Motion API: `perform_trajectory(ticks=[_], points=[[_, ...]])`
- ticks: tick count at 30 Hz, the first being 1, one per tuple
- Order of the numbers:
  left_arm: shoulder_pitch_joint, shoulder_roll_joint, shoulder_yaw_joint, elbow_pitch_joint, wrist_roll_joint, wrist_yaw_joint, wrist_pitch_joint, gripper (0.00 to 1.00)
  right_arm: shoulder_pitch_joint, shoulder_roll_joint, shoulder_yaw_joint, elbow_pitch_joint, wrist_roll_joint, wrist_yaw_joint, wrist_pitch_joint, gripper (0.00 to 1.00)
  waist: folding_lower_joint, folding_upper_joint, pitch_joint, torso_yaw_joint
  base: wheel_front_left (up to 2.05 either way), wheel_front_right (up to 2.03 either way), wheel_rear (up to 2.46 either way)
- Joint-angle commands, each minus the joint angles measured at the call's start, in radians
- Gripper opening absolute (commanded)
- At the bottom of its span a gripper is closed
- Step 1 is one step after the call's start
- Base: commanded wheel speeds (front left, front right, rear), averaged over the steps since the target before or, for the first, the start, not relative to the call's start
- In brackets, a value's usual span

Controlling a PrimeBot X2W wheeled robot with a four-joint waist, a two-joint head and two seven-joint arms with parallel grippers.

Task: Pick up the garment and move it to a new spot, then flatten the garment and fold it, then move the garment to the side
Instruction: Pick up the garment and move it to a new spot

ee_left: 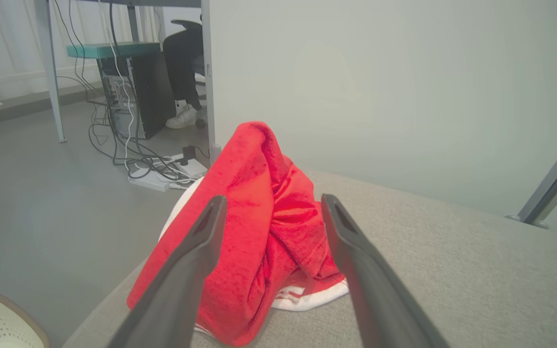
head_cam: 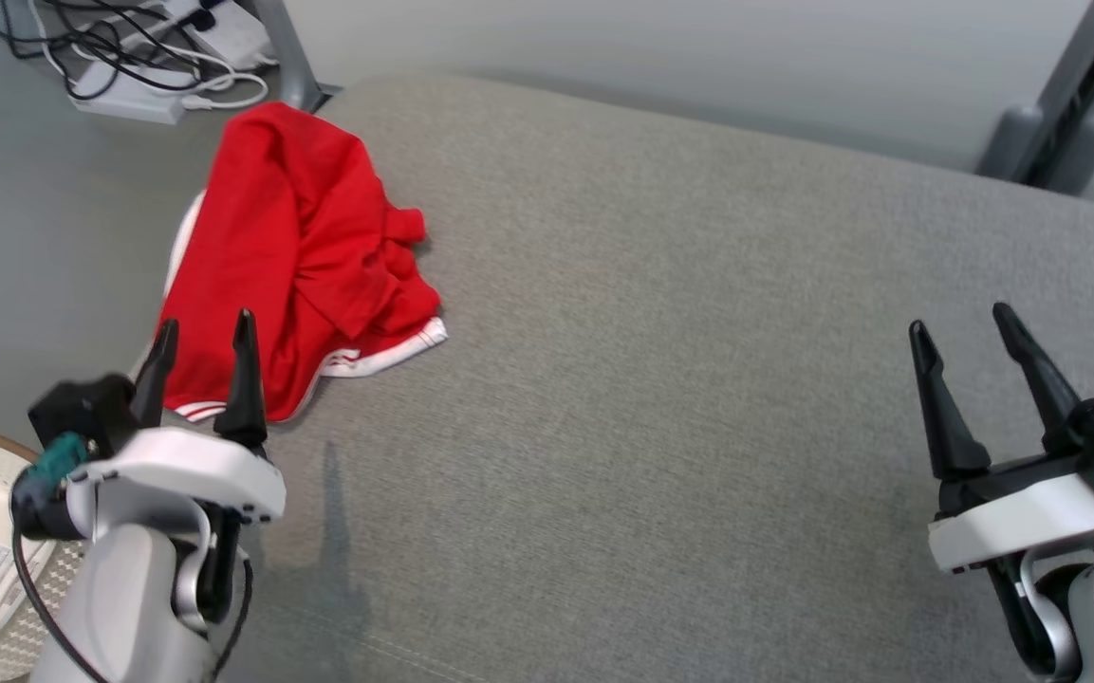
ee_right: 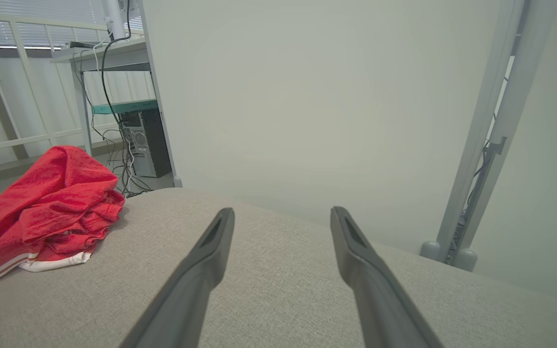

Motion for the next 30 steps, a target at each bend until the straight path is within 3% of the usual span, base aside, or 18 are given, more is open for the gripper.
perform_trajectory(ticks=[1,9,20,21,22,26,30], points=[[-0.029,0.007,0.002,0.012,-0.005,-0.008,0.005,1.00,-0.012,-0.011,-0.004,-0.008,-0.005,0.000,0.005,1.00,0.0000,0.0000,0.051,-0.037,0.00,0.00,0.00],[-0.213,0.041,0.039,0.282,-0.074,-0.057,0.049,1.00,-0.046,-0.042,0.013,-0.070,-0.017,0.000,0.040,1.00,0.0000,0.0000,0.176,-0.096,0.00,0.00,0.00],[-0.368,0.103,0.052,0.600,-0.078,-0.084,-0.025,0.98,-0.091,-0.049,0.031,-0.086,-0.010,0.000,0.051,1.00,0.0000,0.0000,0.247,-0.128,0.00,0.00,0.00],[-0.376,0.103,0.050,0.618,-0.079,-0.084,-0.036,0.44,-0.093,-0.049,0.031,-0.086,-0.009,0.000,0.052,1.00,0.0000,0.0000,0.247,-0.128,0.00,0.00,0.00],[-0.387,0.105,0.050,0.631,-0.076,-0.084,-0.048,0.00,-0.094,-0.049,0.030,-0.085,-0.010,0.000,0.053,1.00,0.0000,0.0000,0.247,-0.127,0.00,0.00,0.00],[-0.412,0.110,0.059,0.650,-0.076,-0.083,-0.087,0.00,-0.094,-0.042,0.026,-0.078,-0.012,0.000,0.048,1.00,0.0000,0.0000,0.232,-0.125,0.00,0.00,0.00],[-0.394,0.119,0.076,0.577,-0.054,-0.064,-0.102,0.00,-0.084,-0.033,0.020,-0.068,-0.009,0.000,0.032,1.00,0.0000,0.0000,0.197,-0.126,0.00,0.00,0.00]])
